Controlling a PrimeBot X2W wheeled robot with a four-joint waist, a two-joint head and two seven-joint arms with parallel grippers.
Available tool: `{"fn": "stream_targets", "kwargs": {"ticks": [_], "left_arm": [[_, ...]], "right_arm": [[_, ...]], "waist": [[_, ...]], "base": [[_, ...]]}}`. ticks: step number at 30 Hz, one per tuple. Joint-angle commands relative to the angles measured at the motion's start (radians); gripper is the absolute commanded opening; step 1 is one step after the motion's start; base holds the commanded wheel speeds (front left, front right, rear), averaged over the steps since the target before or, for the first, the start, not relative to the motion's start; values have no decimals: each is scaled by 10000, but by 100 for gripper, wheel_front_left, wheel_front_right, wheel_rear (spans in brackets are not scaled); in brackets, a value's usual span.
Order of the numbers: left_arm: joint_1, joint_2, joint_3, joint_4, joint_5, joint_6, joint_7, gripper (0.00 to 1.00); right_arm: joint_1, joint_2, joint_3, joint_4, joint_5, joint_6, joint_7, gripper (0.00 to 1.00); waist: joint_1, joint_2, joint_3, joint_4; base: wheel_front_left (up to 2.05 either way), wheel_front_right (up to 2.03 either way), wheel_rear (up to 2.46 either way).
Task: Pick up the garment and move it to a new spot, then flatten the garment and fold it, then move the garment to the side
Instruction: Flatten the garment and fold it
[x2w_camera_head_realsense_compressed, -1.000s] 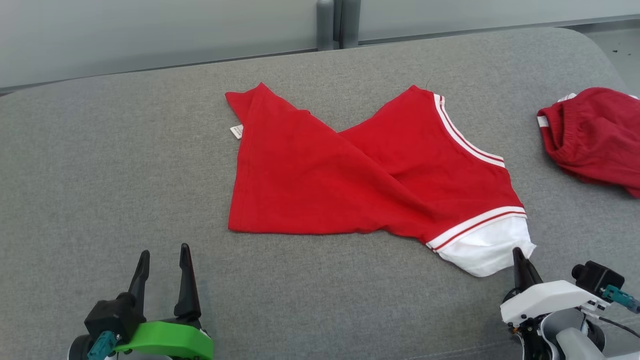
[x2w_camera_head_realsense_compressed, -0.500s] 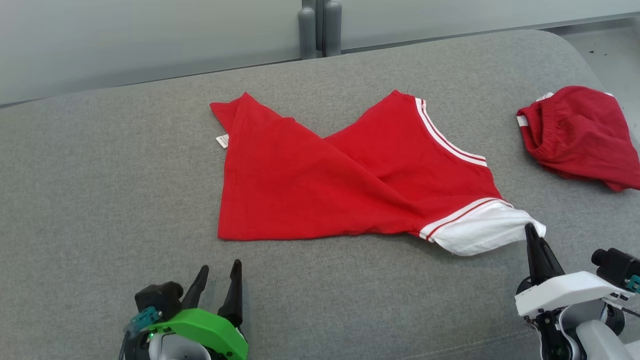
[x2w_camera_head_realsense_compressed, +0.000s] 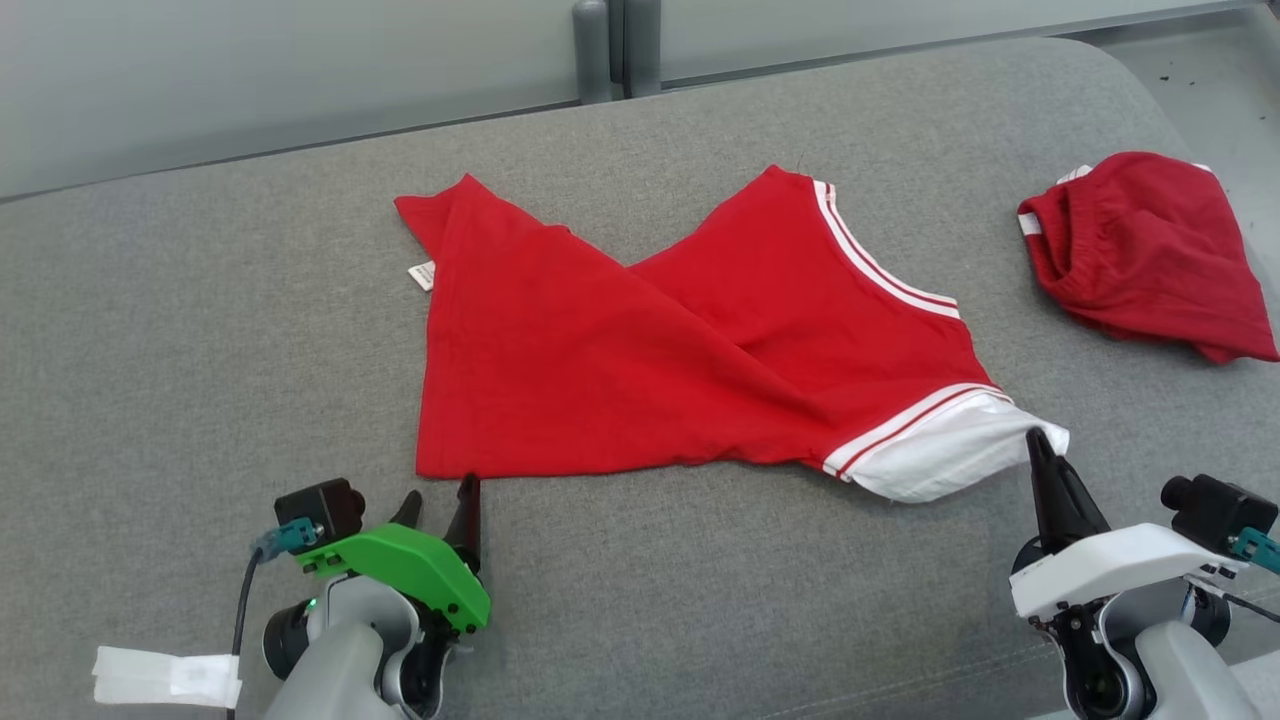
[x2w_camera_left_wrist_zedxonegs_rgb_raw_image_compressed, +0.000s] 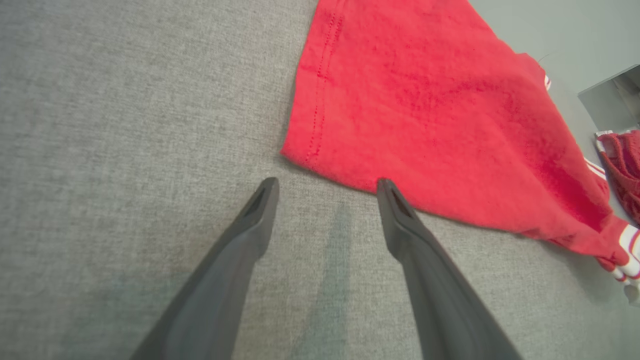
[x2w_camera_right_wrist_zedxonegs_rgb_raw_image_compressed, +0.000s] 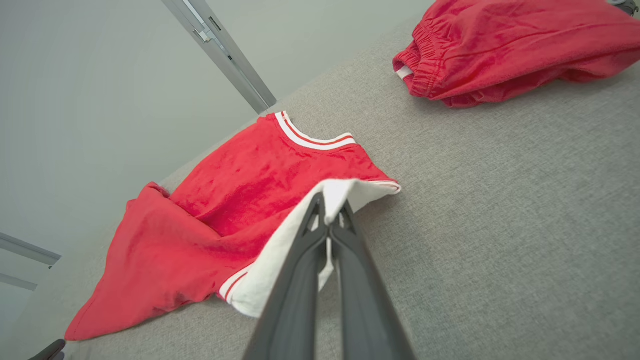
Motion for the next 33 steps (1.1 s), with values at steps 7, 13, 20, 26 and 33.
{"fn": "stream_targets", "kwargs": {"ticks": [7,13,20,26,33], "left_arm": [[-1276,21,-259,1656,-626,23,-489,100],[-1888,18,-580,2447,-996,-188,-782,100],[-2263,13,-1177,2545,-1605,-487,-1239,0],[-2373,25,-1026,2190,-1847,-569,-1605,0],[-2315,305,-619,557,-2085,-586,-1722,0]], "right_arm": [[-378,26,151,-189,-152,4,75,0],[-608,17,279,-206,-158,4,56,0],[-797,-103,256,-248,-60,4,-54,0],[-857,-244,185,-501,-97,4,-177,0],[-1023,-509,-97,-1371,-139,4,-227,0]], "waist": [[0,0,558,-315],[0,0,798,-403],[0,0,756,-377],[0,0,491,-197],[0,0,-143,79]], "base": [[0,0,0],[0,0,0],[0,0,0],[0,0,0],[0,0,0]]}}
